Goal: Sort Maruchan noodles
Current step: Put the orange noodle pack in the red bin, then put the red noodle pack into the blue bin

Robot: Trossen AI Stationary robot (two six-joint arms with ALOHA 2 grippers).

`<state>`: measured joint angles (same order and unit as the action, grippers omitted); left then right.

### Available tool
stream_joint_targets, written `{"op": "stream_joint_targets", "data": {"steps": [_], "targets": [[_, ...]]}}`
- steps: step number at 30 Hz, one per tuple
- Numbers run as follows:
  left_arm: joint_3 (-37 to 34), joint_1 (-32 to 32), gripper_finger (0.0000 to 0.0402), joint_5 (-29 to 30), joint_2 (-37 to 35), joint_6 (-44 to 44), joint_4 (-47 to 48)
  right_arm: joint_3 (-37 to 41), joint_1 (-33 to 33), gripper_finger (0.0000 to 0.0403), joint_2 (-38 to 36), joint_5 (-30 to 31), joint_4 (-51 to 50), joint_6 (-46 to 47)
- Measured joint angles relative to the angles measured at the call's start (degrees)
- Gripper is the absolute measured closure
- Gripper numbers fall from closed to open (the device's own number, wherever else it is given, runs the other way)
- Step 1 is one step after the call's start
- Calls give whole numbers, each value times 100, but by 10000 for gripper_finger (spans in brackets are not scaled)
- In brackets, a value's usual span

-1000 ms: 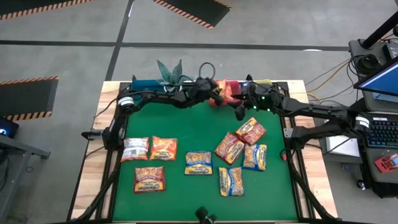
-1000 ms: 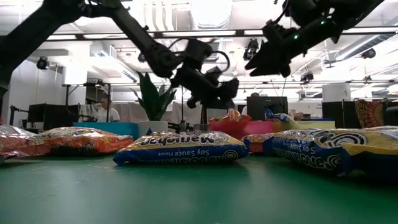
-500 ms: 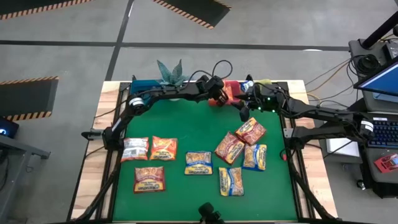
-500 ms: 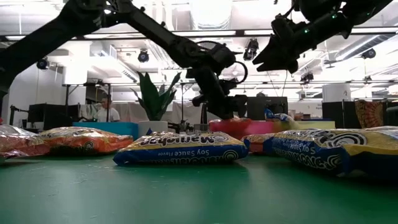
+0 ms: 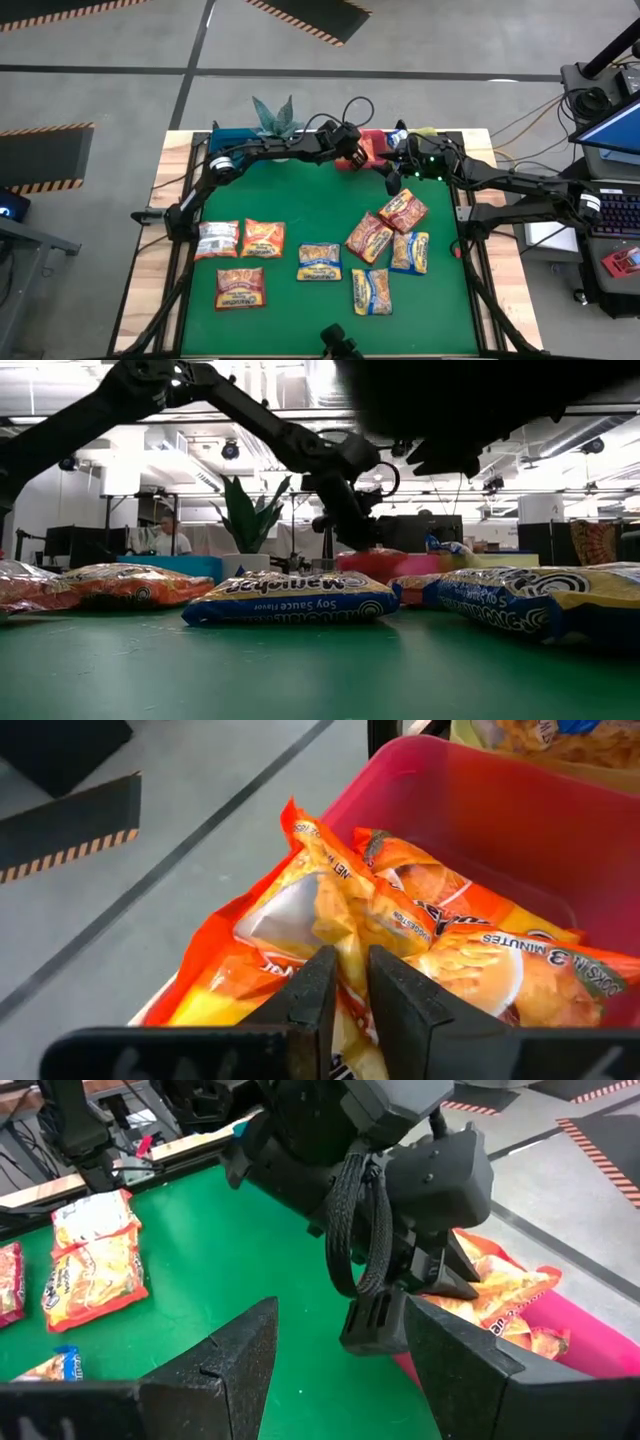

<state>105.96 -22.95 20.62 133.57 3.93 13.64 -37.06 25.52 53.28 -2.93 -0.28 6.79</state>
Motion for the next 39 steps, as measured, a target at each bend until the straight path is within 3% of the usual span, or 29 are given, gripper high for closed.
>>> {"op": "stream_joint_targets", "data": {"steps": [10,21,29,33,39], "targets": [[540,46,359,27,-29,-105,279,0,-1,197,0,1,3,4],[500,70,359,53,6,-284,696,0,-1,197,-2,0,-98,121],[461,507,359,118,-1036,-1317,971,0,-20,197,-52,-52,-593,776],[46,759,359,61,-1675,-1589,1114,28,-265,198,-33,-60,-889,1087],[-1383,1122,359,-1016,-2990,-1338,821,293,-1115,215,-20,-66,-934,1523]]}}
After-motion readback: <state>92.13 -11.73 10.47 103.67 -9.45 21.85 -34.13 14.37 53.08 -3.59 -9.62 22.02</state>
